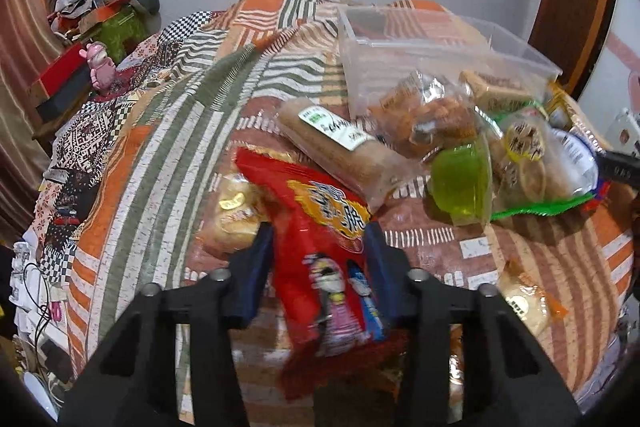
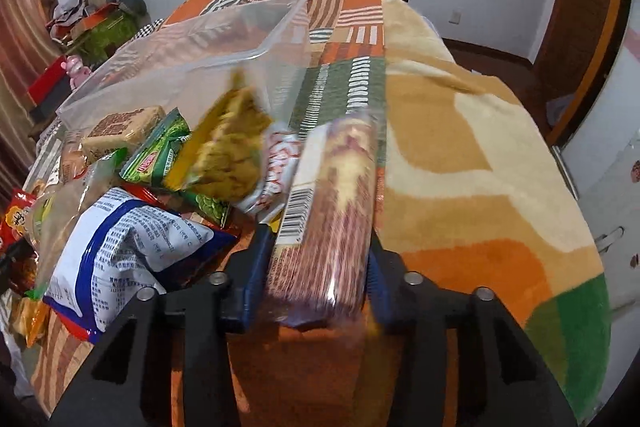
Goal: Organize snacks
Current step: 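Drop the red chip bag into the clear box with left tool while right tool carries the roll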
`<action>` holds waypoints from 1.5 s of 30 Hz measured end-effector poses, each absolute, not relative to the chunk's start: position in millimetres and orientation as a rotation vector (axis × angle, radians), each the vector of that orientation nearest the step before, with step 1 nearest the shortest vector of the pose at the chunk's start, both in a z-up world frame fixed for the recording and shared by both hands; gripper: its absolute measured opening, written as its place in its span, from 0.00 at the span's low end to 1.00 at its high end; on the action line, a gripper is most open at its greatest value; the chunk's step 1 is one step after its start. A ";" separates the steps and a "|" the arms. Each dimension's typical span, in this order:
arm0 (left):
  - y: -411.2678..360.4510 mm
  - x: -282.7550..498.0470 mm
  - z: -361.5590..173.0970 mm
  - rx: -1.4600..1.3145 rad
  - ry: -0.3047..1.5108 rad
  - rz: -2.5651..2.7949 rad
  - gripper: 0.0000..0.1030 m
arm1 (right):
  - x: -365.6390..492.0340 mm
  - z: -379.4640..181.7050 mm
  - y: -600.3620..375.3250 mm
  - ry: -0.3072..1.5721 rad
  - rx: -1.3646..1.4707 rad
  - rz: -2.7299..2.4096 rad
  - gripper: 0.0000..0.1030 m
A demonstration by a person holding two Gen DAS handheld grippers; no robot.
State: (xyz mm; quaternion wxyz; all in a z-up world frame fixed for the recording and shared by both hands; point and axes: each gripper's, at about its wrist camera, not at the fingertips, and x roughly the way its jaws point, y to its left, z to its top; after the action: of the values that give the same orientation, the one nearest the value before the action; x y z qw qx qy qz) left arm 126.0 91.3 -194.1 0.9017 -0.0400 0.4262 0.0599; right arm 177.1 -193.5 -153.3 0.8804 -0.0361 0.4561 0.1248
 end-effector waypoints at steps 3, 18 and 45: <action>93.9 122.0 -187.1 -0.085 0.862 0.129 0.33 | 168.9 -148.7 -196.4 0.930 -0.085 0.257 0.35; 88.3 110.9 -130.5 -0.067 0.734 0.116 0.23 | 148.2 -99.2 -204.0 0.812 -0.027 0.302 0.20; 70.3 227.9 -72.3 -0.073 0.562 0.027 0.23 | 203.1 -62.5 -144.6 0.660 -0.032 0.406 0.20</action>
State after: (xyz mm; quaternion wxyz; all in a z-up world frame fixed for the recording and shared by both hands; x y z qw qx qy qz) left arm 227.9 70.3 -72.3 0.9600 -0.0361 0.2773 0.0135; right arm 203.1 -144.6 -62.5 0.9258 -0.0157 0.3217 0.1978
